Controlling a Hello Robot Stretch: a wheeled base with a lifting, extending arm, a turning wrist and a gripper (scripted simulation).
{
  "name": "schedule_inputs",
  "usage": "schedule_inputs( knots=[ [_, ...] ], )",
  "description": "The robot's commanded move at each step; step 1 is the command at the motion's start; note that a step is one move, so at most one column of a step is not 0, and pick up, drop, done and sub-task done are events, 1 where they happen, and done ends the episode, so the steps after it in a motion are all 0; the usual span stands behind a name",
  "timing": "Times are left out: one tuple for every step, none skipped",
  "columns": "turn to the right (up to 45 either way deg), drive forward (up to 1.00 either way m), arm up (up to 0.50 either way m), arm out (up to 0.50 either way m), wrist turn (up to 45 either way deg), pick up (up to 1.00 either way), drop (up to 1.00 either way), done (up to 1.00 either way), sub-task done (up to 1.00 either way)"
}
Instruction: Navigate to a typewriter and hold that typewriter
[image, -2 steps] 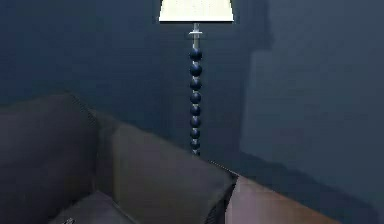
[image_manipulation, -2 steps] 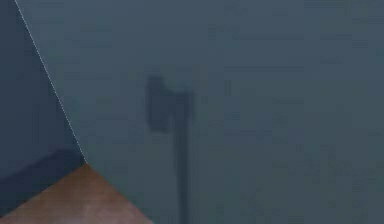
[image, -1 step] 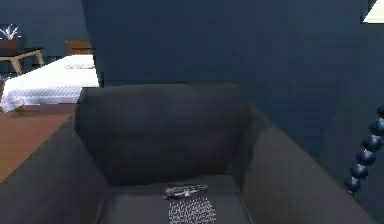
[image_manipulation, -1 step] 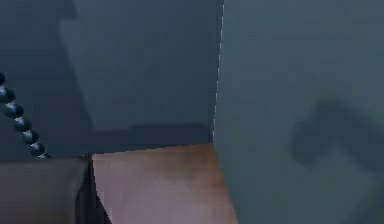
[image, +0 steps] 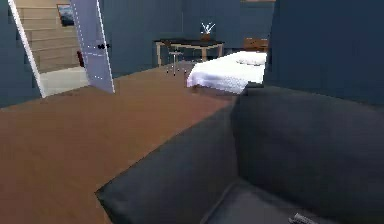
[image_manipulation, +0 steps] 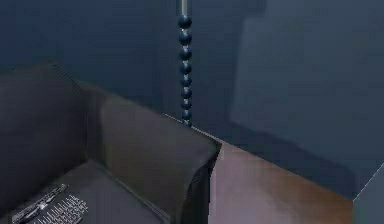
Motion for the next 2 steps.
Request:
schedule_inputs(
  knots=[
    [-42.0, 0.0, 0.0, 0.0, 0.0, 0.0, 0.0, 0.0, 0.0],
    [0.0, 0.0, 0.5, 0.0, 0.0, 0.0, 0.0, 0.0, 0.0]
  ],
)
